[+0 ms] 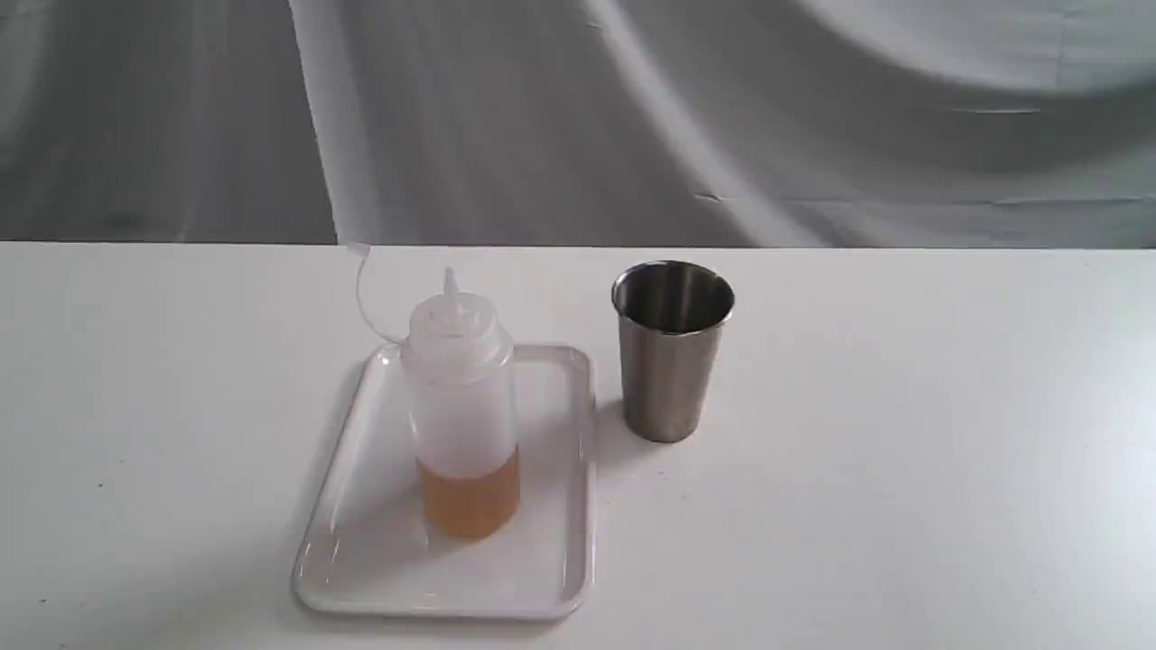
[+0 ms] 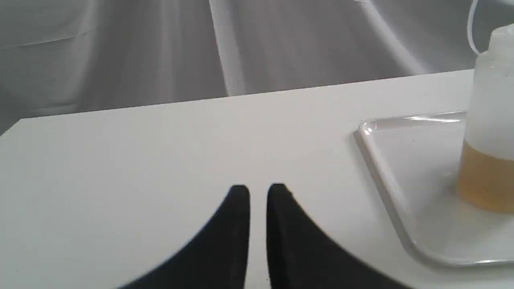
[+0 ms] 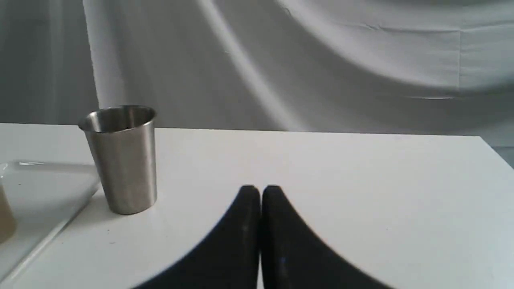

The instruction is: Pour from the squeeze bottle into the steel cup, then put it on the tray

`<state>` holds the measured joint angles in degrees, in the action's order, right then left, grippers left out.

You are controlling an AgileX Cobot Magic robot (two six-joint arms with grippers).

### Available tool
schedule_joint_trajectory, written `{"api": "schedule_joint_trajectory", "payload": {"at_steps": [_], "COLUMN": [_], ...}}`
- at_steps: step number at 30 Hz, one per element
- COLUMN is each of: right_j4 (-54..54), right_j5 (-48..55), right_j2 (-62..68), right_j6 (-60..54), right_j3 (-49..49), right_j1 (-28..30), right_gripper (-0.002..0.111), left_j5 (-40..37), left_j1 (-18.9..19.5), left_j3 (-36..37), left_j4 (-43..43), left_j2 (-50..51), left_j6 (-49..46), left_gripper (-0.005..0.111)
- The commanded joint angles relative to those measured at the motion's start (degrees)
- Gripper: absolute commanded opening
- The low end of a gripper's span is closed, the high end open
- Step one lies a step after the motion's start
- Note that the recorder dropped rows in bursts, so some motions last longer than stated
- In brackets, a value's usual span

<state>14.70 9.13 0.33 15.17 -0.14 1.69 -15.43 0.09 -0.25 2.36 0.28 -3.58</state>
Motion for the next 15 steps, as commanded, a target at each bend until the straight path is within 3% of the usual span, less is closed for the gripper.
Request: {"api": "schedule_joint_trajectory", "payload": {"at_steps": [1, 7, 15], "right_j4": [-0.29, -0.29, 0.02], "right_j5": [2.98, 10.39, 10.39], "right_j2": [-0.34, -0.34, -0.34], "right_j6": [0.02, 0.02, 0.02], "right_j3": [0.14, 0.14, 0.14], "right_j1": [0.46, 0.46, 0.46], "right_gripper": [0.000, 0.000, 0.000], "left_j5": [0.41, 0.41, 0.41], "left_j1": [-0.06, -0.06, -0.06], "left_j3": [0.25, 0.25, 0.25], "left_j4": [0.14, 0.14, 0.14], "left_j2": [-0.29, -0.29, -0.29], "left_j6": [0.10, 0.10, 0.10], "left_gripper": [0.008, 0.008, 0.008]}}
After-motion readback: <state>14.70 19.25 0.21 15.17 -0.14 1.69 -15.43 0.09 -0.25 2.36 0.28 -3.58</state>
